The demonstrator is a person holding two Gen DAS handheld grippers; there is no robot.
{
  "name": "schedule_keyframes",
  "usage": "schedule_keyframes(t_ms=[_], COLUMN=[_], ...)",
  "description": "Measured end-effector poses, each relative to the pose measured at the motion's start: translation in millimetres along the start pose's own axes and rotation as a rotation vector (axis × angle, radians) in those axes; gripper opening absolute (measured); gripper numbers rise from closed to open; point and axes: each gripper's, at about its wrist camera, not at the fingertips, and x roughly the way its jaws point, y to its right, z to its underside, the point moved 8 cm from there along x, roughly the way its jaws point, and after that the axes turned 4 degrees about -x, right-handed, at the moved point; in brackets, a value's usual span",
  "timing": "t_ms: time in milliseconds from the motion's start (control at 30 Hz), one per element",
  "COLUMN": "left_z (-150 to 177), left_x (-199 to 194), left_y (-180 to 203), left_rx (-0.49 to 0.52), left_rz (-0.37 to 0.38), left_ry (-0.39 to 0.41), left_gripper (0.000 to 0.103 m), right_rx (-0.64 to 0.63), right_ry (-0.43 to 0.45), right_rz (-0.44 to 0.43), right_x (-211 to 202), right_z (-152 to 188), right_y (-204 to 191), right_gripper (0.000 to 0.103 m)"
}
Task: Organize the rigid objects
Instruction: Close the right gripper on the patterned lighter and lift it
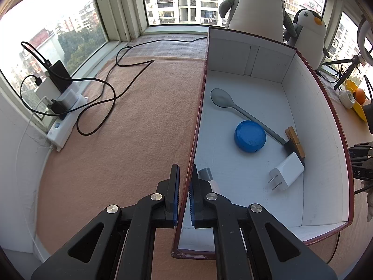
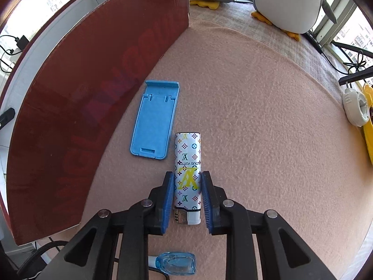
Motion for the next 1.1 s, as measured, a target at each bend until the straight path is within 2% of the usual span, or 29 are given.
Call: schedule_keyframes(t_ms=[300, 700, 900, 1100], left_z=[0, 0, 1, 6], left_x=[0, 0, 0, 4], left_y=[0, 0, 0, -4], left_rx=[0.001, 0.001, 0.002, -0.017], left_rz=[-0.001, -0.001, 0.001, 0.012], left_ry=[0.0, 0.0, -0.006, -0.031], left_gripper=[0.006, 0.006, 0.006, 0.007], right_rx=[0.063, 0.158, 0.127, 0.063], right_ry=[0.066, 0.19, 0.254, 0.327], right_rz=[0.012, 0.012, 0.025, 0.014], right_x=[-9, -69, -90, -121], right_z=[5, 36, 20, 1], right_y=[8, 31, 22, -4], right_gripper=[0.021, 0.021, 0.021, 0.021])
